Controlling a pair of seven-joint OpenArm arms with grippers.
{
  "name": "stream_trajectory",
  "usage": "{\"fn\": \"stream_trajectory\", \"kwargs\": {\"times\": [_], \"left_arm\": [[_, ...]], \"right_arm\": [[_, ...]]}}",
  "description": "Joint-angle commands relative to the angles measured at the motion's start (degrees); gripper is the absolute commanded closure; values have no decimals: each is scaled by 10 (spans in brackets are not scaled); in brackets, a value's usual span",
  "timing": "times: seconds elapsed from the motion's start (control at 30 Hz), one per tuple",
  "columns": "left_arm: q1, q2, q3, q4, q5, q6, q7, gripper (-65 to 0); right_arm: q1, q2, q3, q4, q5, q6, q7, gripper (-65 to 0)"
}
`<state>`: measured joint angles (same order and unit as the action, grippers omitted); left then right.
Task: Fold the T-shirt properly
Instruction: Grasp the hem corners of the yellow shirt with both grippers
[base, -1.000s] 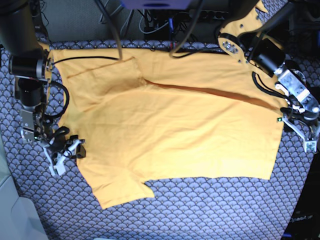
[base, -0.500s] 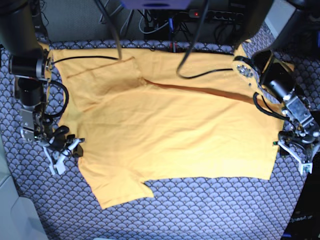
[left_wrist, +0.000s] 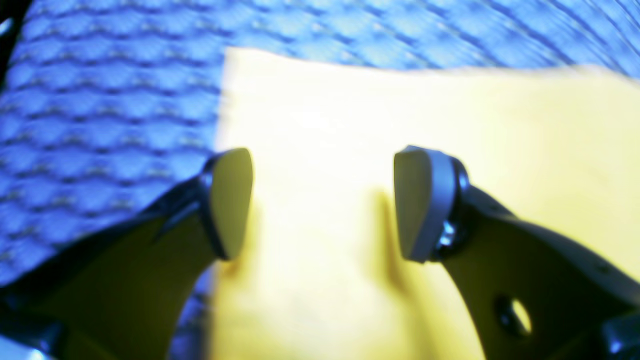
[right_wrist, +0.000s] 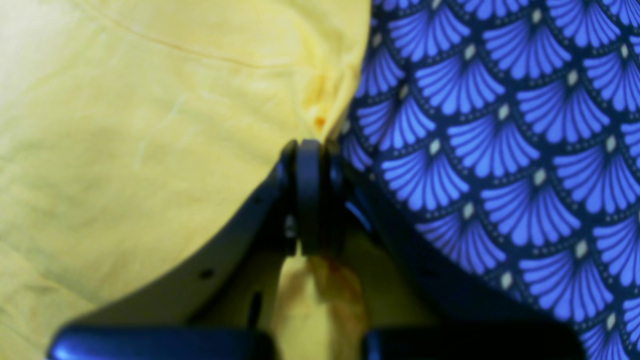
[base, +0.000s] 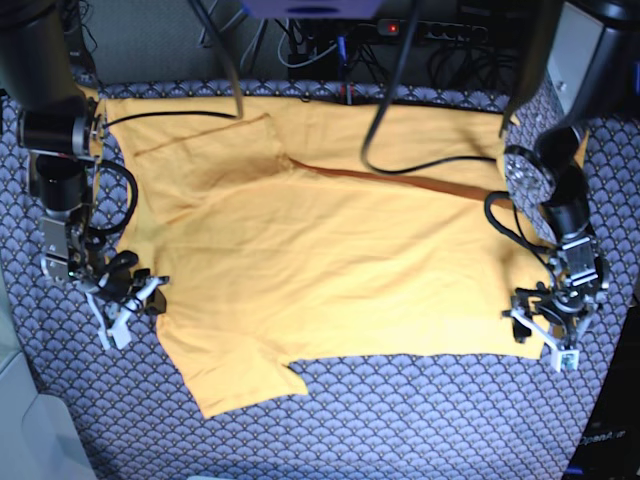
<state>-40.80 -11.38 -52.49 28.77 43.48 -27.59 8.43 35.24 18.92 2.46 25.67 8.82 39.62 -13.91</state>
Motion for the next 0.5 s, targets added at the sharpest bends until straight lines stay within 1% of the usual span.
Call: {"fn": "stream_trajectory", "kwargs": {"times": [0.0,0.07,0.13,0.27,0.33,0.4,0.47], "left_arm": [[-27,-18,0,-12,-6,8,-16,-425],[-35,-33,0,-41,-15,19,-21,-425],[-35,-46,2,-61,-26,20,-30,-425],[-36,-55,3,-91,-32,21,-61,-425],[-35,-55,3,-104,-32,36,-69,-425],[-32,-55,3,-121,-32,59,-82,-425],[-31,-55,3,-140,-32,72,-98,-425]], "right_arm": [[15,8,0,7,0,4,2,0],[15,9,0,7,0,4,2,0],[15,9,0,7,0,4,2,0],[15,9,0,7,0,4,2,0],[15,8,0,7,0,4,2,0],[15,8,0,7,0,4,2,0],[15,8,0,7,0,4,2,0]]}}
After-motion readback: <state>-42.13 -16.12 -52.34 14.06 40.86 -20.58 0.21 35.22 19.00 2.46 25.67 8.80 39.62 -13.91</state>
